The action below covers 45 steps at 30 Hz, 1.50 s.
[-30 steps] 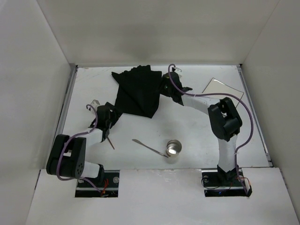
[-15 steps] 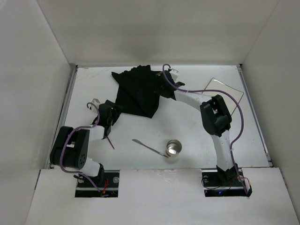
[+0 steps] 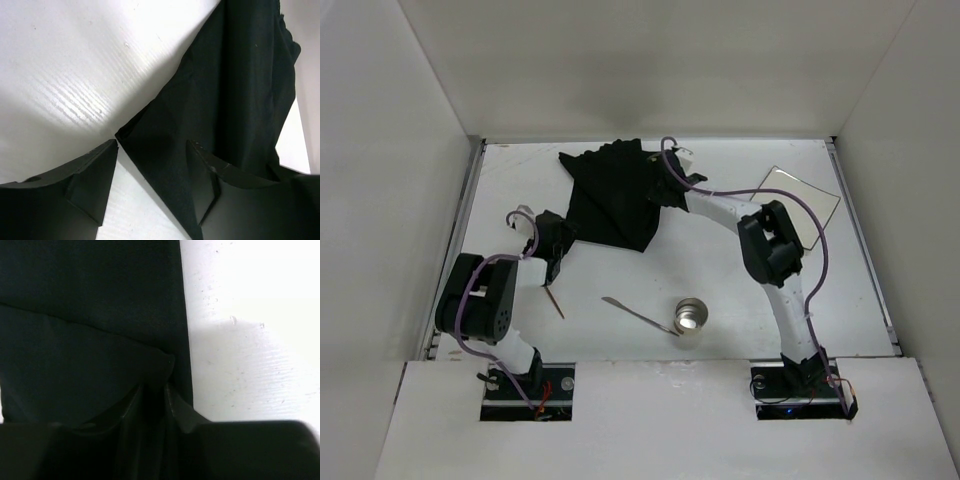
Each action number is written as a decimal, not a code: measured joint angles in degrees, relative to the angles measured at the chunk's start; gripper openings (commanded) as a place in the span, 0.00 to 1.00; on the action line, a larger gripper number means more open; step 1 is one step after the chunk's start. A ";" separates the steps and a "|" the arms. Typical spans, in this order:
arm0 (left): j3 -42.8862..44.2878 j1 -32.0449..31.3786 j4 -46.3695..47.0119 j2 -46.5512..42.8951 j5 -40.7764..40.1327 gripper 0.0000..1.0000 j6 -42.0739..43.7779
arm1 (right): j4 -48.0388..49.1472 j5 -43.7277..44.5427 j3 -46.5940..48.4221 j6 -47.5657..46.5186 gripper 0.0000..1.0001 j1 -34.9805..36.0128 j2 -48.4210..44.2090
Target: Set the dinner table for one person
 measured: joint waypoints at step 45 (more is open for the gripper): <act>-12.35 -3.32 -14.97 -29.09 -11.78 0.48 4.85 | 16.48 10.67 -71.47 4.87 0.45 -2.16 -57.13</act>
